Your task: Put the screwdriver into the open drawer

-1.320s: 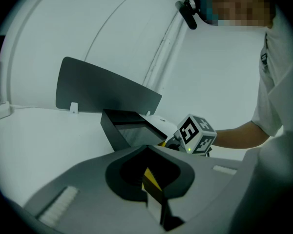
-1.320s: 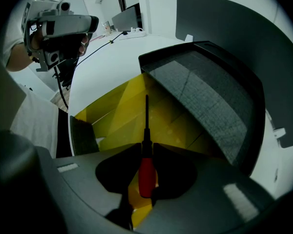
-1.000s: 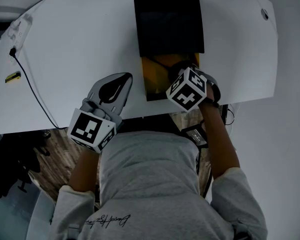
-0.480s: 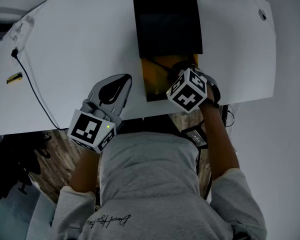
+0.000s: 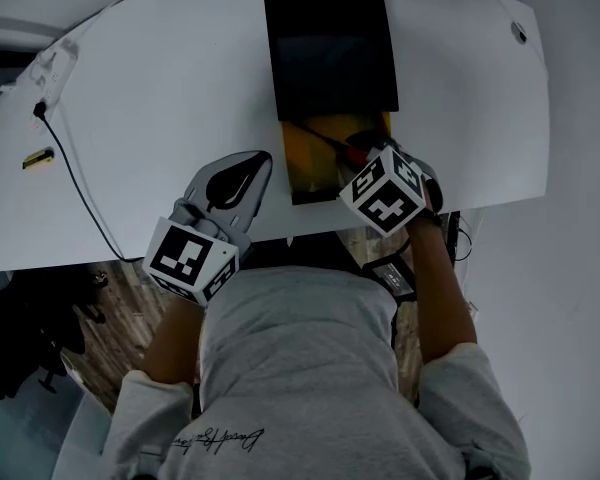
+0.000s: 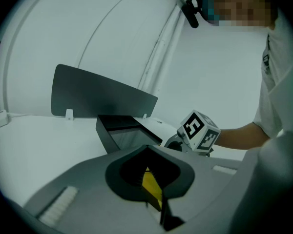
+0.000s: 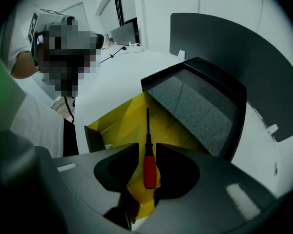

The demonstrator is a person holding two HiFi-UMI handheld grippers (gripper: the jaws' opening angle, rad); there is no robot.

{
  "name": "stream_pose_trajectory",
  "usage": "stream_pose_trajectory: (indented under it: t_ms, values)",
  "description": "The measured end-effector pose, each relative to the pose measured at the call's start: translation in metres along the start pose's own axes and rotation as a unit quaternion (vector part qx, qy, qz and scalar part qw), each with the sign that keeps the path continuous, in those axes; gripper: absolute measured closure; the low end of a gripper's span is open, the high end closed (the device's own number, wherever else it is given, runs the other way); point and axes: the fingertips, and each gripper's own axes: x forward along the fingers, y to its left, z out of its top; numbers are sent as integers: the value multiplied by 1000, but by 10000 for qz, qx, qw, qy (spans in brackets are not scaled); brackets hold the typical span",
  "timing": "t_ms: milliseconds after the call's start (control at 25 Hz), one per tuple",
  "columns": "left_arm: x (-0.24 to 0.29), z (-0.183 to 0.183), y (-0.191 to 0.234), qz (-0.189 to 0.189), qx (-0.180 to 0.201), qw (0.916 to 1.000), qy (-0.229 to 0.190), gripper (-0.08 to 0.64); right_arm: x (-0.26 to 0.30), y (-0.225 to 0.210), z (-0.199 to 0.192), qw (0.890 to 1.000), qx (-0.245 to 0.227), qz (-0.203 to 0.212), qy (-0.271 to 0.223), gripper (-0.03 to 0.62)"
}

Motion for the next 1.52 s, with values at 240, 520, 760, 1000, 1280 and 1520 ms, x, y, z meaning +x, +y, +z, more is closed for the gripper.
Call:
stream_pose_trajectory:
  t_ms: [240,520,760,1000,1280,1520]
  values:
    - [0,12,-4,107,79,9999,-86,560,-25,-3,2,9989,158,-167,-399,502]
    - [0,35,-26,-34,250,9994,-244,560,-56,-1,12,9951,271,-335,-888,545]
    - [-8,41,-39,-62,332,9991,-249,560,-83,5,15,9913,301,-451,-1198,578]
    - [-18,49,-46,-131,486,9984,-240,560,-115,9,22,9853,341,-646,-1543,578]
    - [-29,70,-45,-86,636,9970,-443,560,-146,4,28,9715,817,-742,-2098,580]
    - [-30,74,-53,-92,672,9965,-490,560,-163,6,26,9609,1116,-645,-2449,580]
